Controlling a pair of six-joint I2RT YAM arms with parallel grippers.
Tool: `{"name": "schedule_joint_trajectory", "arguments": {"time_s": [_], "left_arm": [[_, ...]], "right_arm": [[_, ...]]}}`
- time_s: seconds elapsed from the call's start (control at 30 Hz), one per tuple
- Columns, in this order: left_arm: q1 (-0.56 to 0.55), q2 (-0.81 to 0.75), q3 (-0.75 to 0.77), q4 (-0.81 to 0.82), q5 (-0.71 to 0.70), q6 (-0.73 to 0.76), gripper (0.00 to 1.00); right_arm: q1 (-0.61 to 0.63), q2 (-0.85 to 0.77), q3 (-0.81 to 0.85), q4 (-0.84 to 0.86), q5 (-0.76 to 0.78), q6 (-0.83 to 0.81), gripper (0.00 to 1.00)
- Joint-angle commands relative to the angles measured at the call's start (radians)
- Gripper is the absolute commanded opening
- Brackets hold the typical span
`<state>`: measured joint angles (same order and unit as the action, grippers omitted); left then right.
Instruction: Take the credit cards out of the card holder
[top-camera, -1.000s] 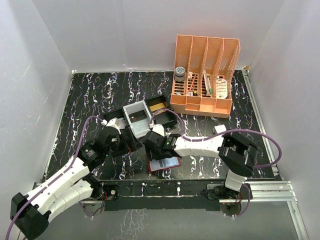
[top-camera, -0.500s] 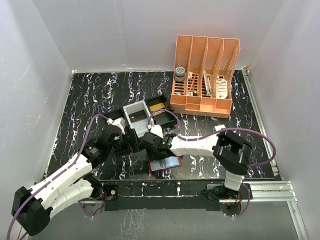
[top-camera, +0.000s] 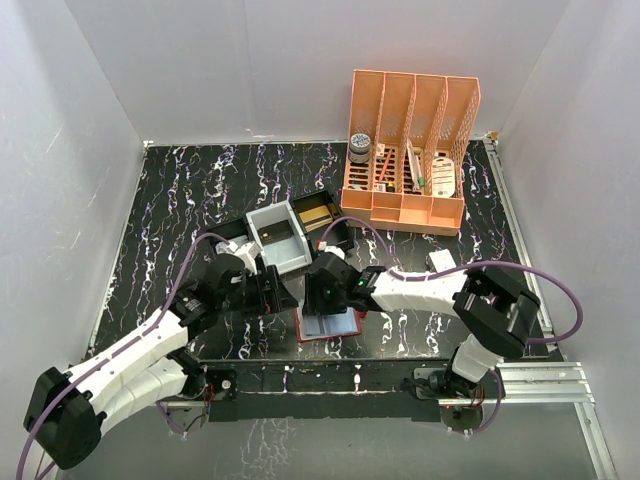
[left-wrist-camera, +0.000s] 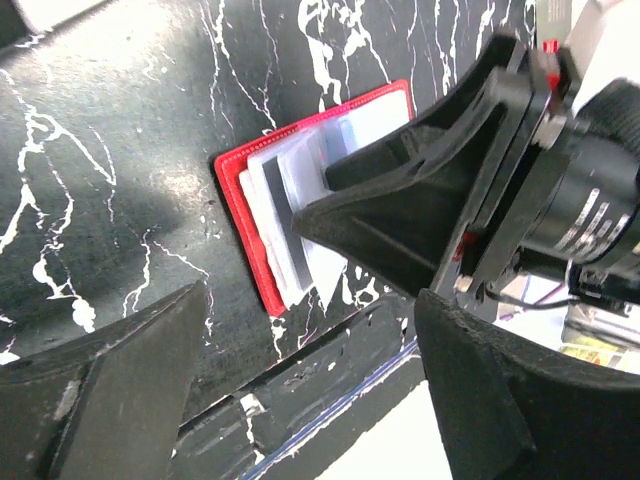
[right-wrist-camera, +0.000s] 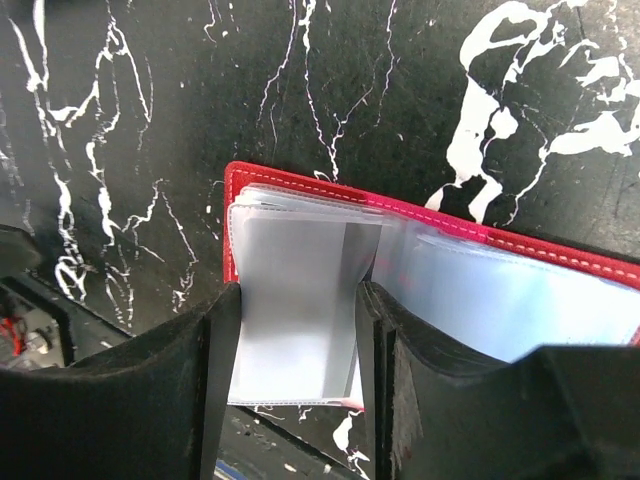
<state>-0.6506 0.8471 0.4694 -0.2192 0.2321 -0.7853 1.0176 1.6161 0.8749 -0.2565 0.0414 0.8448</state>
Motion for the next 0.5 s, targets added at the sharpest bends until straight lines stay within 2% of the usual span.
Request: {"name": "schedule_joint_trajectory", "arguments": {"time_s": [0.0,0.13,0.23,0.37,0.47], "left_arm": [[0.002,0.02,-0.029,0.093,0.122,0.003,0.77],[-0.002,0.042,-0.065,0.167,0.19,-0.021,0.6],[-0.012,0.074,-0.083,0.209,0.224,-0.032,0.5],[-0.043,0.128,-0.086,0.228,0.225,-0.031,0.42],[-0.065,0.162,-0.093,0.275,0.225,-0.04,0.41]], "right_arm": [[-0.028,0.003,-0.066,0.109,-0.099,0.036,0.42],[-0.041,0.001,-0.08,0.114,-0.107,0.042,0.41],[-0.046,-0.001,-0.088,0.123,-0.113,0.049,0.42],[-0.05,-0.002,-0.093,0.126,-0.117,0.053,0.42],[-0.052,-0.004,-0.096,0.128,-0.118,0.057,0.42]]}}
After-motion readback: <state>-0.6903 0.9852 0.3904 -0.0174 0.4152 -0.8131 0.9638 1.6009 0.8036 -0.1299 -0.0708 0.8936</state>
